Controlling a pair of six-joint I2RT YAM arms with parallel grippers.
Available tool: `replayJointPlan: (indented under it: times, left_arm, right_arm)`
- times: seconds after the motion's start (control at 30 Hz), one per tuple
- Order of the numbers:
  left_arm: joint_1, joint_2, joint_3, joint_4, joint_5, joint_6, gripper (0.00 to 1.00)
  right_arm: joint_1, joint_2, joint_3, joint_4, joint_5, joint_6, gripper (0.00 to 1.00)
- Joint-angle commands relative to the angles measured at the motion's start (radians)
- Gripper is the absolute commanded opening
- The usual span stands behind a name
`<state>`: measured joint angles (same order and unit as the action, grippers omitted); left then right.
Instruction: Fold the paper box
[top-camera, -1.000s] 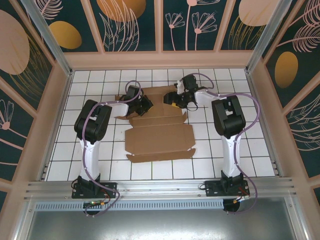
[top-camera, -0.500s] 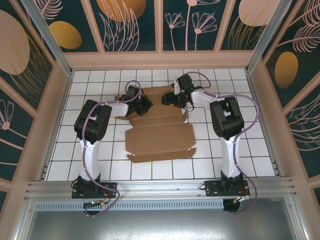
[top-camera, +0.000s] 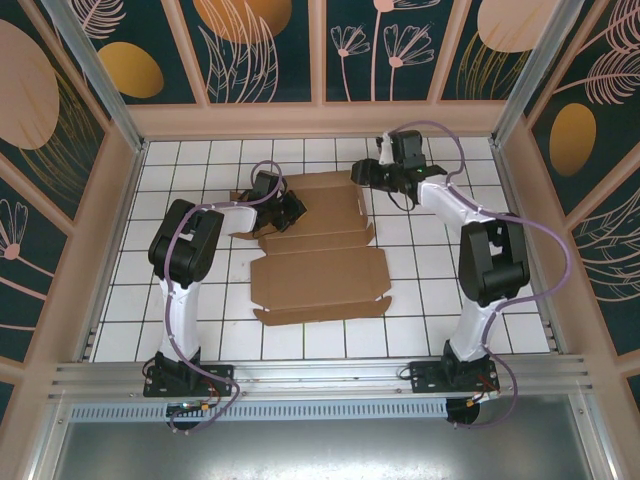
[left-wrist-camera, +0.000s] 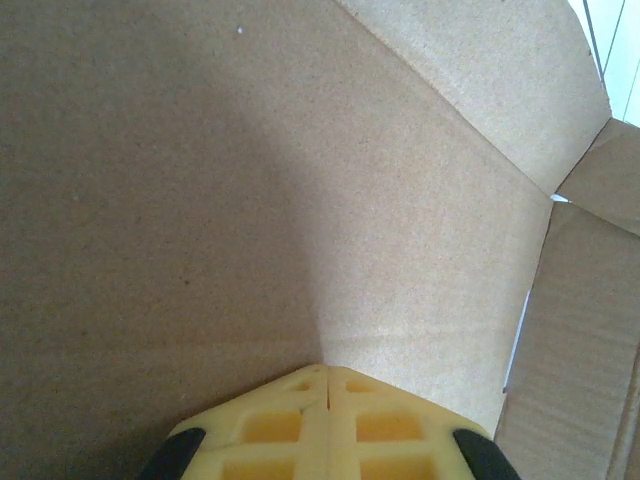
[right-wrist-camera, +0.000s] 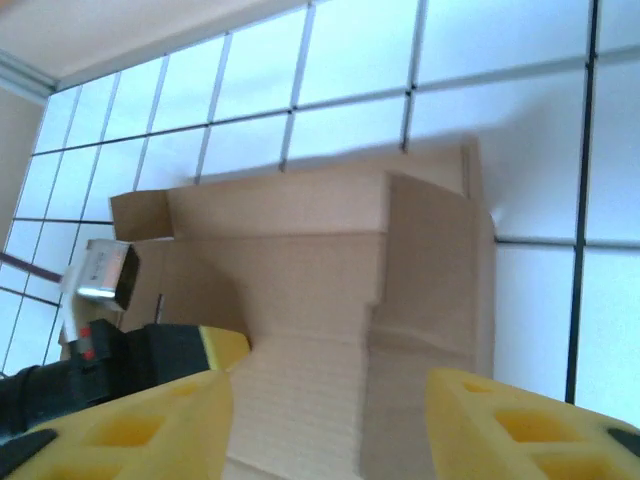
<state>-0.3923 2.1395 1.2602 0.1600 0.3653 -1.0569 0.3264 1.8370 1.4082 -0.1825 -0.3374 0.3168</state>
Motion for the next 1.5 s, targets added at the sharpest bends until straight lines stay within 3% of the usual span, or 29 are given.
replayJointPlan:
  times: [0.0,0.13,0.27,0.57,0.87,1.07,1.17,1.3,1.37,1.47]
  left_arm:
    - [-0.003,0.054,-0.013,-0.185,-0.058,0.057,0.0]
    - [-0.012,0.055,0.013,-0.213,-0.069,0.08,0.0]
    - [-0.013,0.066,0.022,-0.225,-0.068,0.09,0.0]
    - [-0.013,0.075,0.029,-0.233,-0.069,0.09,0.0]
    - [0.04,0.012,0.079,-0.252,0.011,0.121,0.0]
    - [0.137,-0.138,0.077,-0.345,-0.03,0.204,0.26]
    - [0.167,-0.218,0.078,-0.446,-0.183,0.306,0.34]
    - [0.178,-0.316,0.043,-0.497,-0.422,0.466,0.59]
    - [0.204,-0.32,0.026,-0.5,-0.45,0.506,0.67]
    - [0.242,-0.292,0.014,-0.503,-0.419,0.559,0.69]
  right_arm:
    - [0.056,0.023,0.041,-0.045,0.105,-0.021,0.38]
    - [0.105,0.095,0.082,-0.083,0.128,-0.017,0.15]
    - [0.203,0.191,0.188,-0.188,0.302,-0.067,0.0]
    - [0.255,0.42,0.396,-0.372,0.419,-0.009,0.0]
    - [0.248,0.513,0.323,-0.354,0.455,-0.001,0.0]
    - [0.232,0.496,0.236,-0.298,0.41,0.028,0.0]
    - [0.232,0.492,0.217,-0.28,0.404,0.029,0.0]
    - [0.226,0.504,0.208,-0.276,0.403,0.021,0.0]
    - [0.226,0.502,0.193,-0.261,0.392,0.023,0.0]
    - [0.226,0.502,0.179,-0.242,0.369,0.025,0.0]
